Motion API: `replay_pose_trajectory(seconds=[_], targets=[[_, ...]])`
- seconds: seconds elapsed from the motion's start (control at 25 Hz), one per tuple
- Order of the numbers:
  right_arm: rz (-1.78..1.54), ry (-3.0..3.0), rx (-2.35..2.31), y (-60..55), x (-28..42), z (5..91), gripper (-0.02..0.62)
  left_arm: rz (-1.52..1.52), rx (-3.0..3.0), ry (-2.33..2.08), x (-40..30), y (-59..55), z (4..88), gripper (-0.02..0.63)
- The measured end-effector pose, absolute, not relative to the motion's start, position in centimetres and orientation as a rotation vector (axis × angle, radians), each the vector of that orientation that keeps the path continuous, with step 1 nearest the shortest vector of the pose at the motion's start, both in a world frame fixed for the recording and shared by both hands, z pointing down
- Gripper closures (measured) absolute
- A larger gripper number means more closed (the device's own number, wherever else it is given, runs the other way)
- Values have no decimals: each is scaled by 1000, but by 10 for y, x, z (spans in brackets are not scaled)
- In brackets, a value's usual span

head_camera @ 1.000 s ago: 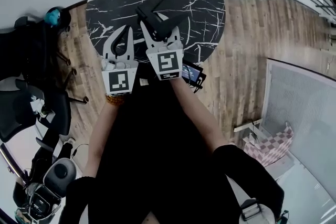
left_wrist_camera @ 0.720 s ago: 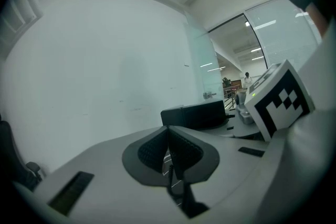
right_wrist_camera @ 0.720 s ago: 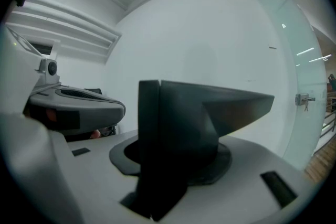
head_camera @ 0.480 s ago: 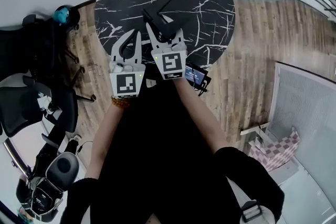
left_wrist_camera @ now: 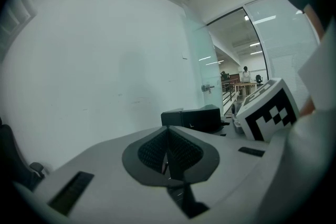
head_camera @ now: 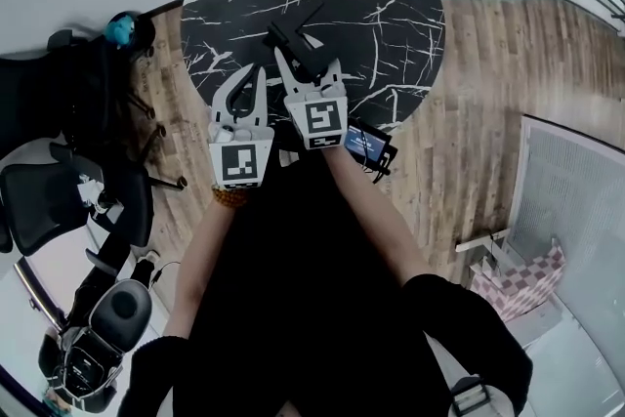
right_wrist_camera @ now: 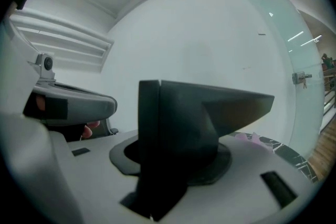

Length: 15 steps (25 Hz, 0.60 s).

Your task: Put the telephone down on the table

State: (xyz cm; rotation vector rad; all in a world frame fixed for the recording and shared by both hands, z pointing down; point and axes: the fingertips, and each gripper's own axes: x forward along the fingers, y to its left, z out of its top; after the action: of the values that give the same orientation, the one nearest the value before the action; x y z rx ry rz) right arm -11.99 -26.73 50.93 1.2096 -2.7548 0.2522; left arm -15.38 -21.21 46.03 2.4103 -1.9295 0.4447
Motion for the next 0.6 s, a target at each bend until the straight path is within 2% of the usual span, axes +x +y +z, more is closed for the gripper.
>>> replay_pose_trajectory(seconds=[0.6], targets=[[280,-2680,1201,-262,-106,562,414,457,2456,-1880,-138,-214,467,591]])
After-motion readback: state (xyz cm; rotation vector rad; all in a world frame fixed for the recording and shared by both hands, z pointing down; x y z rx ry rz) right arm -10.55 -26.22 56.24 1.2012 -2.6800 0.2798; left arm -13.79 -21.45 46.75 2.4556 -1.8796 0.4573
